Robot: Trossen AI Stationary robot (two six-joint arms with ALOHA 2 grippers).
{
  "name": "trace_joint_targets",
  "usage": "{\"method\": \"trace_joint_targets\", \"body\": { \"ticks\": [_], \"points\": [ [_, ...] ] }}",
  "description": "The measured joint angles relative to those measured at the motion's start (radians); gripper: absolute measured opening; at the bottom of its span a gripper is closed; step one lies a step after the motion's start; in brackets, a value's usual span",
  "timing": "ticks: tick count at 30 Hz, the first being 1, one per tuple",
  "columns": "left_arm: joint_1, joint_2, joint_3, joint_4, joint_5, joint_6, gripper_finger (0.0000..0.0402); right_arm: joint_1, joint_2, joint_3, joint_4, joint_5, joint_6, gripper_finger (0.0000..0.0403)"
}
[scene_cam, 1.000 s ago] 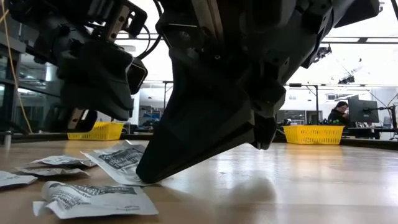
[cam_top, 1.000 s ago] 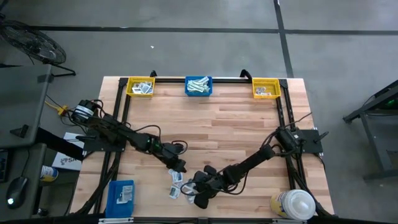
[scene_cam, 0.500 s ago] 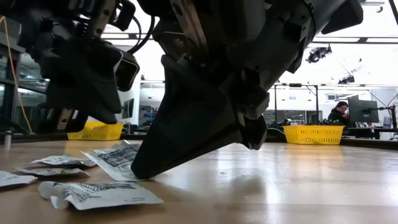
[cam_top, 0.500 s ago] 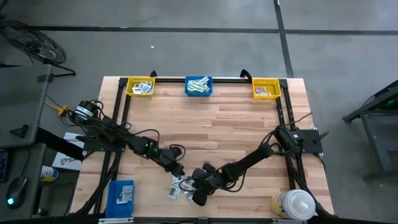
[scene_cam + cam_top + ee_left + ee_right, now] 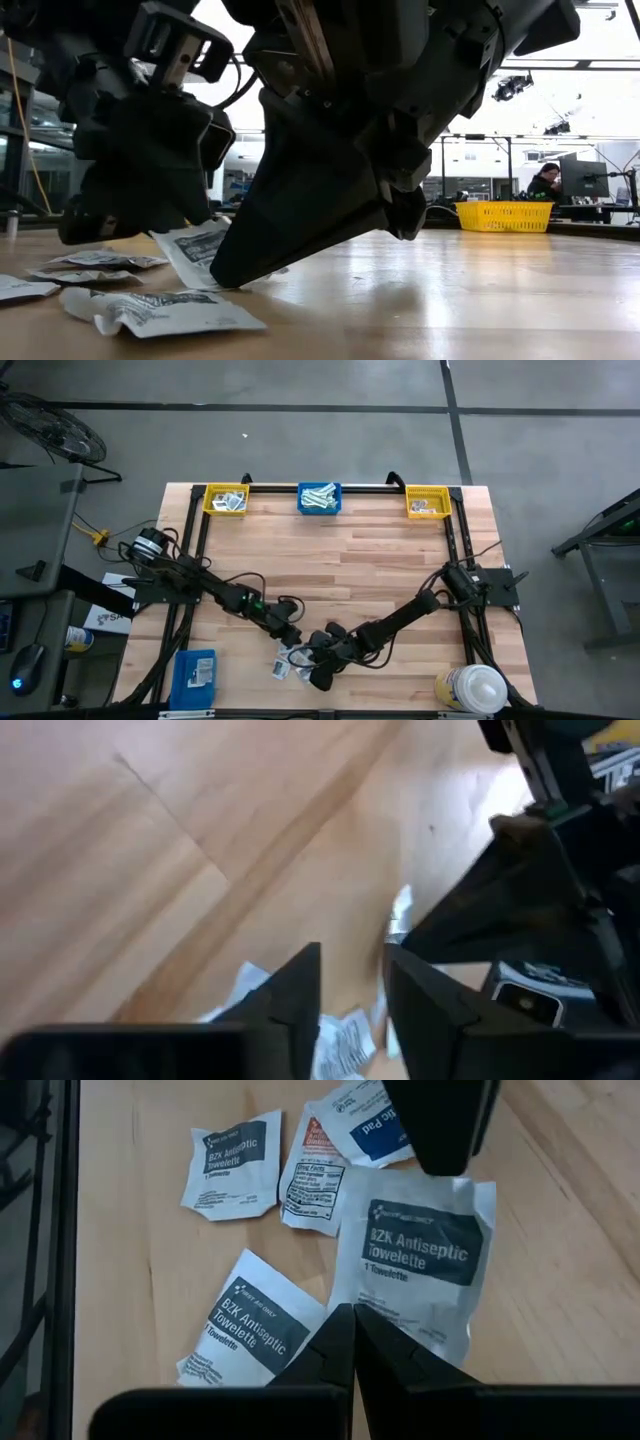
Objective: Pick & Place First Aid Supplies
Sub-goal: Put the gray towelette pack into the left yellow bin
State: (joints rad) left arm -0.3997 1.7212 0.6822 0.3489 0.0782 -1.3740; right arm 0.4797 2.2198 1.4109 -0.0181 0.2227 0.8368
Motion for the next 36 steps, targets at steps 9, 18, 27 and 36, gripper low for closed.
{"method": "trace_joint_targets", "body": {
  "ticks": [9, 18, 27, 36],
  "points": [
    [0.001, 0.002, 0.0, 0.0, 0.044, 0.008, 0.0198, 0.0, 0.0, 0.0, 0.0, -0.027, 0.0, 0.0],
    [0.0, 0.002, 0.0, 0.07, 0.069, 0.063, 0.0207, 0.006, 0.0, 0.0, -0.006, -0.058, 0.084, 0.0],
    [0.0, 0.002, -0.001, 0.063, 0.078, 0.064, 0.0207, 0.014, 0.0, 0.0, -0.008, -0.03, 0.073, 0.0],
    [0.0, 0.041, 0.024, 0.099, 0.088, 0.065, 0.0207, -0.026, 0.002, 0.0, 0.016, -0.038, 0.034, 0.0]
  ]
}}
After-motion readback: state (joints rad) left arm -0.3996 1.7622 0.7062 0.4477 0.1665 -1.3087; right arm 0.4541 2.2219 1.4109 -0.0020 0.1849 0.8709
